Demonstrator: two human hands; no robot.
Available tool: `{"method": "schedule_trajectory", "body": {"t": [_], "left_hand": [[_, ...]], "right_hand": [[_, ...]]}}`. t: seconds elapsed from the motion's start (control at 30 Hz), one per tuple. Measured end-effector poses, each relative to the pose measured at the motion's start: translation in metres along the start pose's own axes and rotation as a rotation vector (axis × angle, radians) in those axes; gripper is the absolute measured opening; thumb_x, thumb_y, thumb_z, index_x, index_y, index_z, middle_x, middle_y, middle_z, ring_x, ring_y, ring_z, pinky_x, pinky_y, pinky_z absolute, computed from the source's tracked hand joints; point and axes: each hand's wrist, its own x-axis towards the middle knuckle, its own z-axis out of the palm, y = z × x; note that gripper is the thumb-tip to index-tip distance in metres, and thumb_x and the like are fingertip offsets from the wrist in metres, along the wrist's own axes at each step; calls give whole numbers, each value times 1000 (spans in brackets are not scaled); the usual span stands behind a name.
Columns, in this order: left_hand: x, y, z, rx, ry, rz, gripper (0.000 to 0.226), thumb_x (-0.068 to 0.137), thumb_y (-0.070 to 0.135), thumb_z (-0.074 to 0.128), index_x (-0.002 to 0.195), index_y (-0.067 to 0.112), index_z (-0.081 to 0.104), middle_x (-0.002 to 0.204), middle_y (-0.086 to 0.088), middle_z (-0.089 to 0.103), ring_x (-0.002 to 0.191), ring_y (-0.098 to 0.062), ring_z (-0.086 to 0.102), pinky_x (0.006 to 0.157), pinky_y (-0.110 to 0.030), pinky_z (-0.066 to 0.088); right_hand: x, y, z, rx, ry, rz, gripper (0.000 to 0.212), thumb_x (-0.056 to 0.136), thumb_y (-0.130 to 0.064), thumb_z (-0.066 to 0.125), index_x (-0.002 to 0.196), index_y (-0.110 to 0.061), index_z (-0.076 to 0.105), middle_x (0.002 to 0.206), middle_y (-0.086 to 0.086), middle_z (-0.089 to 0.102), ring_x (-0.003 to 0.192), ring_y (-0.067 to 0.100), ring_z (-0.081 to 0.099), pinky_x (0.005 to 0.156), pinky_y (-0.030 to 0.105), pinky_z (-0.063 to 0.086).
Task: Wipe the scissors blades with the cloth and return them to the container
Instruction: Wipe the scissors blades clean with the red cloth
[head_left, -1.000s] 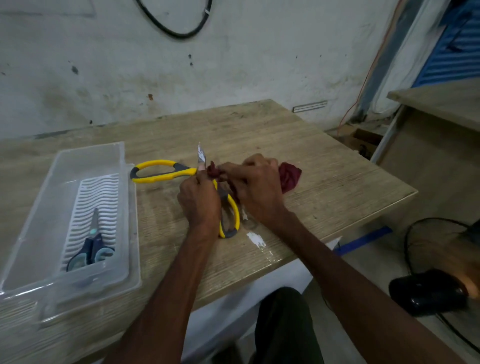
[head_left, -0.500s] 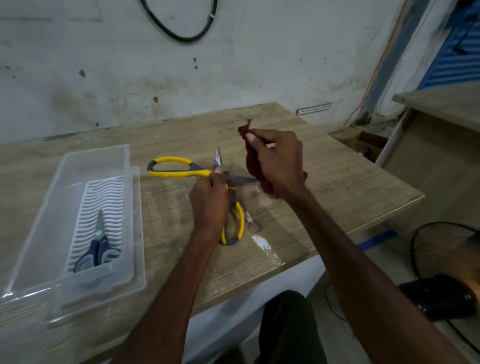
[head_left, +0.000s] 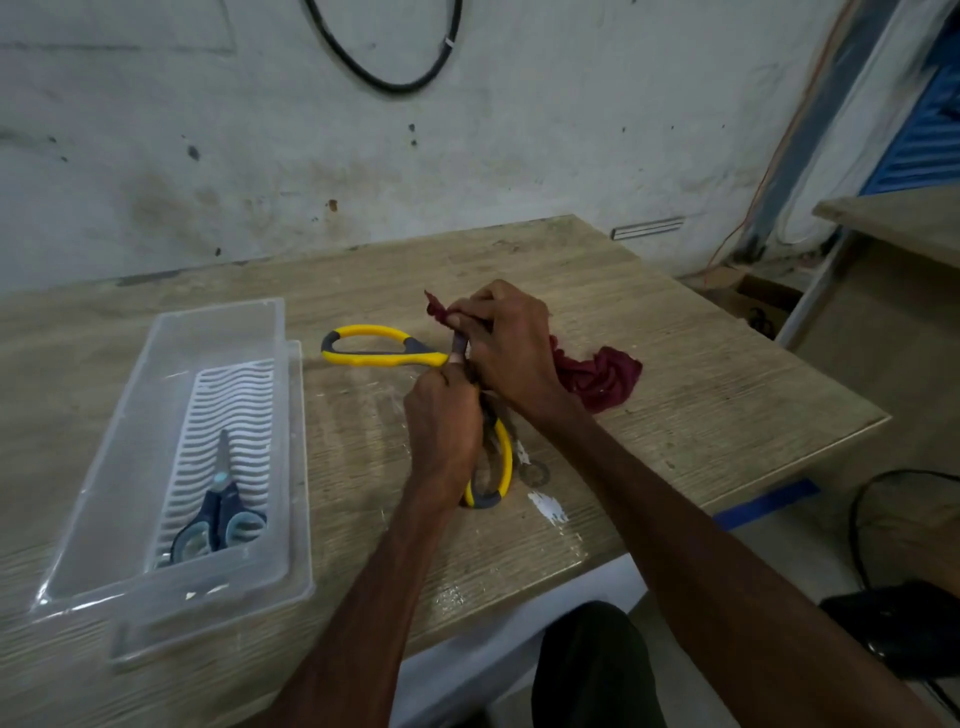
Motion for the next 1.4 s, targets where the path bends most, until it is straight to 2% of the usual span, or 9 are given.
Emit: {"method": "schedule_trajectory", "body": {"t": [0.13,0.27,0.4,0.6,0.73,0.97,1.07,1.2,1.4], "left_hand": [[0,-1,-1,-1,21,1,39,101,26,36,92,1,65,96,-19,64,94,-34,56,65,-31,30],[-6,2,-1,115,-40,79,34,100,16,34,100,-4,61,104,-26,61,101,-40,53,75,-37,38],[-6,4,-4,172,-65,105,35,102,16,30,106,-3,59,111,-29,58,106,-43,51,84,-41,39],[-10,4,-3,162,-52,101,35,101,19,33,108,-4,59,111,-28,59,107,-41,53,85,-41,39],[-7,2,0,225,-79,140,35,102,19,31,103,2,61,108,-25,61,103,-40,53,68,-34,25],[-5,-2,1,156,-55,93,38,100,23,35,102,-7,59,102,-28,62,98,-43,57,80,-41,46],[-4,-4,2,154,-49,114,34,99,20,38,103,-6,59,102,-25,63,98,-40,57,79,-38,45],[-7,1,0,181,-74,130,35,101,19,33,105,-4,59,106,-27,61,102,-42,55,81,-41,41],[-6,-1,0,180,-54,105,36,101,18,32,106,-7,57,108,-28,59,104,-43,53,82,-42,40]], "right_hand": [[-16,10,-18,-49,-149,-64,19,81,-11,68,98,-11,76,86,12,68,82,24,64,68,21,40],[-18,13,-30,1,-125,-27,20,75,-13,73,94,-17,77,83,7,73,81,21,68,72,31,51],[-3,6,-17,-58,-45,4,14,74,-10,73,86,-13,78,77,10,72,76,25,67,67,32,48],[-8,4,-20,-144,-65,-75,15,70,-5,69,82,-10,78,70,13,70,70,29,66,66,30,40],[-22,4,-23,-157,-25,-72,16,71,-7,64,81,-8,77,70,13,66,68,29,64,62,32,42],[4,6,-21,-134,-71,-47,15,67,-6,62,75,-4,75,66,16,68,65,32,65,62,36,52],[-16,2,-27,-109,-62,-97,18,68,-6,64,79,-10,78,65,13,69,64,29,65,61,23,38],[-7,5,-25,-112,-52,-44,22,65,-11,58,76,-8,77,66,13,69,63,29,65,60,31,50],[-7,7,-25,-121,-115,-49,20,65,-9,59,75,-8,76,64,12,68,63,26,64,60,29,45]]}}
